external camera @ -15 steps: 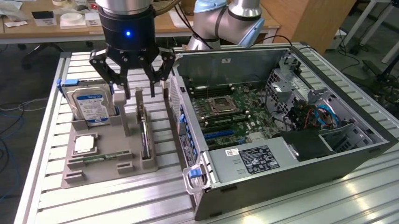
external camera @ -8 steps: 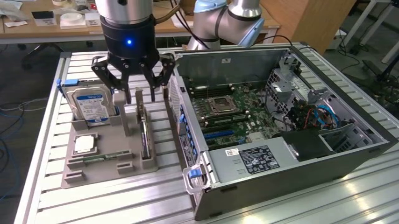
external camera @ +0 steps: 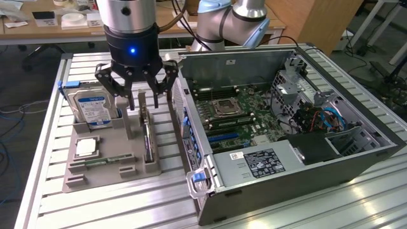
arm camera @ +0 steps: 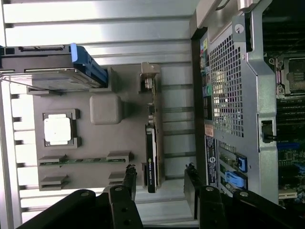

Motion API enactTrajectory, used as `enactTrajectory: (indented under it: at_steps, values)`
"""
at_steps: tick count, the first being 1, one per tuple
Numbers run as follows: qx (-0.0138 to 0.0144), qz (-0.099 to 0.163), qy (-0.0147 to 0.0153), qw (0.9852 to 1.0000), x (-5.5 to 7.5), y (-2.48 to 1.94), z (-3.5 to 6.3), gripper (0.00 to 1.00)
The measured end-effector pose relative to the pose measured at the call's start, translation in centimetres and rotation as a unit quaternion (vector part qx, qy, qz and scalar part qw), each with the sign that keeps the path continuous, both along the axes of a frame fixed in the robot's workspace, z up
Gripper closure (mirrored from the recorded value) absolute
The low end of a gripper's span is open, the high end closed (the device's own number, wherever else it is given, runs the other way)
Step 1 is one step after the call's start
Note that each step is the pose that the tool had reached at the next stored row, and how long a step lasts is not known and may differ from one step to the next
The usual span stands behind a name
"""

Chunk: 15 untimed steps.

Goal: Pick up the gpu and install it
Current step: 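Pick up the gpu and move the gpu toward the slot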

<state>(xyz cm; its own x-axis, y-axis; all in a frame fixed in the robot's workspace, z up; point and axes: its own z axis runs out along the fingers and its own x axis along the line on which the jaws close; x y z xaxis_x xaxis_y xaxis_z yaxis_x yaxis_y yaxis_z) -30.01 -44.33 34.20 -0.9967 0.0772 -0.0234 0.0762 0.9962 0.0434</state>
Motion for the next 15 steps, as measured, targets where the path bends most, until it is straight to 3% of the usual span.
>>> enactTrajectory:
  at_steps: [6,15]
  values:
    - [0.0001,0.000,-0.0001,1.0000,0.0,0.00,-0.09,0.47]
    - [0.0001,0.000,0.0000,1.0000,0.0,0.00,-1.50,0.47]
